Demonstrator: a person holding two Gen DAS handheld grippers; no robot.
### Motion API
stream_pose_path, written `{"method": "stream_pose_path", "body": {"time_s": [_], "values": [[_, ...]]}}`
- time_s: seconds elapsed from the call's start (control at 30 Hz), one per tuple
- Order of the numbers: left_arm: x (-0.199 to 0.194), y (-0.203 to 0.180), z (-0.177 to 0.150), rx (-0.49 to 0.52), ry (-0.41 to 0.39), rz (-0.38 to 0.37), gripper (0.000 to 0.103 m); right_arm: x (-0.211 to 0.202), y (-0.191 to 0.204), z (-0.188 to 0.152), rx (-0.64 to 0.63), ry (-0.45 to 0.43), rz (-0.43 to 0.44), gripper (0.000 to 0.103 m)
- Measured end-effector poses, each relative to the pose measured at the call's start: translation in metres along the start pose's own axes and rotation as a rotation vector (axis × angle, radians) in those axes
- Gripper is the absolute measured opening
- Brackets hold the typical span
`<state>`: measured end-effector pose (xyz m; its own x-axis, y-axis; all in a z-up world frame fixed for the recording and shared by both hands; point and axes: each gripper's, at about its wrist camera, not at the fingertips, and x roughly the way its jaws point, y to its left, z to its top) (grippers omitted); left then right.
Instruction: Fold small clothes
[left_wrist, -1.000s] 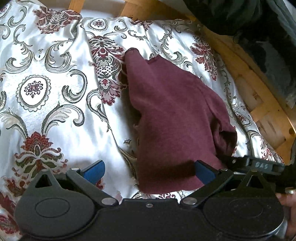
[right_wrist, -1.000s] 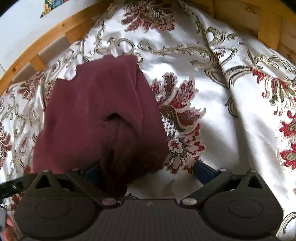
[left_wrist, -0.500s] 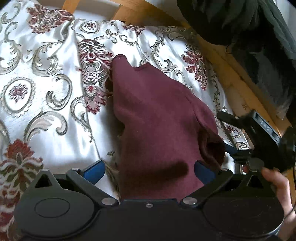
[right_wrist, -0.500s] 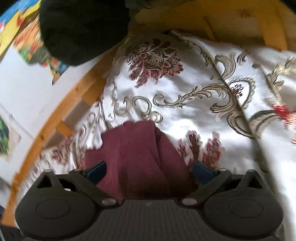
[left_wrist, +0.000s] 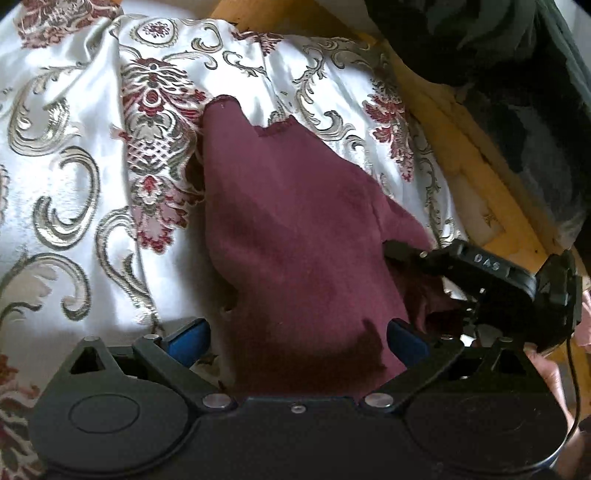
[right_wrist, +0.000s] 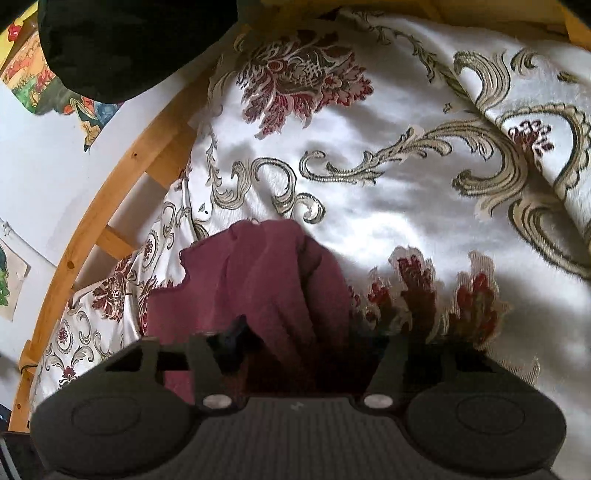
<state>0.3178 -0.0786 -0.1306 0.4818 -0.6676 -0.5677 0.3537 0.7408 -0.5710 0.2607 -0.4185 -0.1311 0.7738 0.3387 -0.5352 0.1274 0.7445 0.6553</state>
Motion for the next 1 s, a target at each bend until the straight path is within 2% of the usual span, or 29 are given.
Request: {"method": "stream_pose_path", "body": {"time_s": [0.03,0.17,0.3,0.37,0.5,0.67,0.77,0.9,1.0], "values": [[0.001,0.0,0.001,-0.004,0.001,-0.008,0.096,-0.001,0.001,0.0,0.003,-0.002,0.007,0.048],[-0.002,0.0,0.0,-0.017,-0.015,-0.028,0.086,-0.005,0.01,-0.002,-0.041,-0.019,0.004,0.038],[-0.009,0.002,-0.001,-0.021,-0.035,-0.02,0.055,-0.012,0.024,-0.006,-0.109,-0.052,0.012,0.03],[-0.011,0.004,0.0,-0.036,-0.048,-0.014,0.044,-0.018,0.032,-0.007,-0.136,-0.075,0.036,0.029],[-0.026,0.001,0.002,-0.05,-0.117,-0.031,0.033,-0.031,0.051,-0.012,-0.22,-0.133,0.09,0.028],[-0.059,-0.013,0.005,0.036,-0.241,0.012,0.031,-0.039,0.082,-0.018,-0.345,-0.187,0.166,0.028],[-0.074,-0.013,0.006,0.05,-0.287,0.06,0.031,-0.032,0.104,-0.021,-0.423,-0.202,0.204,0.028],[-0.083,0.001,0.007,0.007,-0.328,0.138,0.031,-0.012,0.124,-0.028,-0.491,-0.174,0.215,0.028],[-0.079,0.016,0.006,-0.063,-0.312,0.184,0.031,0.006,0.129,-0.036,-0.533,-0.135,0.187,0.028]]}}
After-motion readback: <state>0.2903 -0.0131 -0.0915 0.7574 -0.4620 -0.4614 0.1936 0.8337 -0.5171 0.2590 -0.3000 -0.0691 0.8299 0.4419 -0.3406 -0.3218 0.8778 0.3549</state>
